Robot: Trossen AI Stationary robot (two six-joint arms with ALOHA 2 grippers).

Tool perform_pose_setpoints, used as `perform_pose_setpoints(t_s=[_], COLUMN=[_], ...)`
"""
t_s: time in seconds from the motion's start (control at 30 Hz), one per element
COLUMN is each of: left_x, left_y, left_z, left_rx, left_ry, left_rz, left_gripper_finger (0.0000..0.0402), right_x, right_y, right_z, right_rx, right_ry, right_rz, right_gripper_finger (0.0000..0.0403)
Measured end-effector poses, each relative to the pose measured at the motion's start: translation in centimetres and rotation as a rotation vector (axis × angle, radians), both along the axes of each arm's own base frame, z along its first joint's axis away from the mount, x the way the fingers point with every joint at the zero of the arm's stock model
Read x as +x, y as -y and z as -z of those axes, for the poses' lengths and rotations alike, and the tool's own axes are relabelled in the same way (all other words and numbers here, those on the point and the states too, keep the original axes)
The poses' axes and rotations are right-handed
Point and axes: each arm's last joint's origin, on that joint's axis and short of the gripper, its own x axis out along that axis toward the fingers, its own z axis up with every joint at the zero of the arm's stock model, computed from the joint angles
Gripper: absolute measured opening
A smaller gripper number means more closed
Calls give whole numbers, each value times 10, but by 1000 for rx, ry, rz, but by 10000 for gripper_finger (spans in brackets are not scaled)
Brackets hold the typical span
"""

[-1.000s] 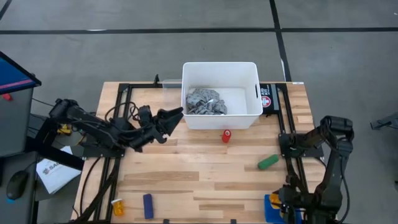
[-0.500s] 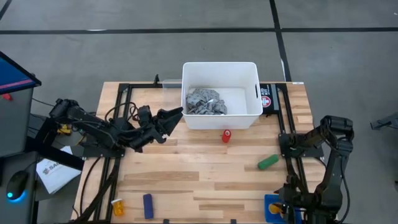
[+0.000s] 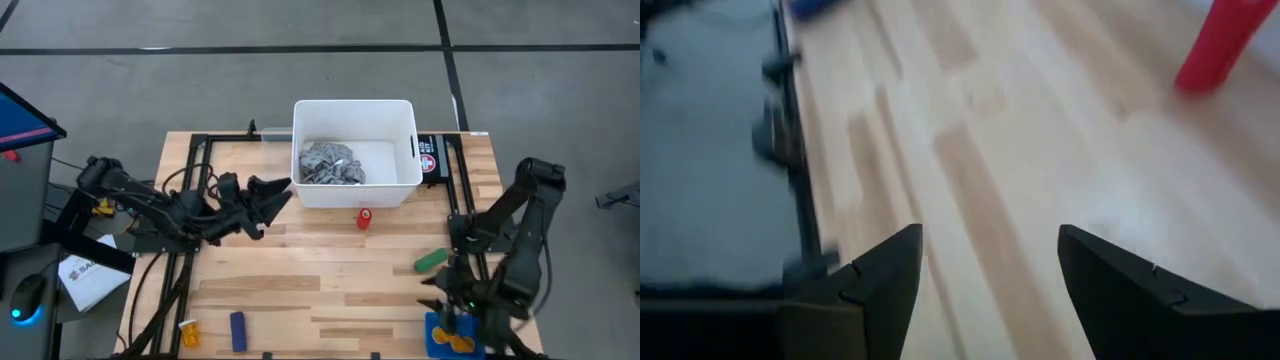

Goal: Pick & Place Medicine items
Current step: Put the orange pill bottle into the blue bin

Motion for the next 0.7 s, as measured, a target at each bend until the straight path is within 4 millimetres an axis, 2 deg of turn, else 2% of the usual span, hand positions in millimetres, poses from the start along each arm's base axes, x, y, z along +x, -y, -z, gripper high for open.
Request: perform_pose_setpoints(t_s=[0.13, 0.3, 0.43, 0.7], left_x=[-8, -20, -26, -21], left_y=[6, 12, 16, 22], left_z=[6, 28, 47, 64], left_rx=[2, -119, -243, -340], left_ry=[-127, -348, -642, -1315], left_rz=[53, 168, 302, 710], left_gripper_finger=[265, 263, 248, 224], right_x=[26, 49, 58, 64], right_y=[20, 43, 59, 70], right_z=[-18, -35, -42, -45], right_rx=[-2, 17, 23, 32], right_ry=[78, 149, 174, 184], right_rz=[34, 81, 131, 177], right_gripper_finger=[230, 230, 230, 224])
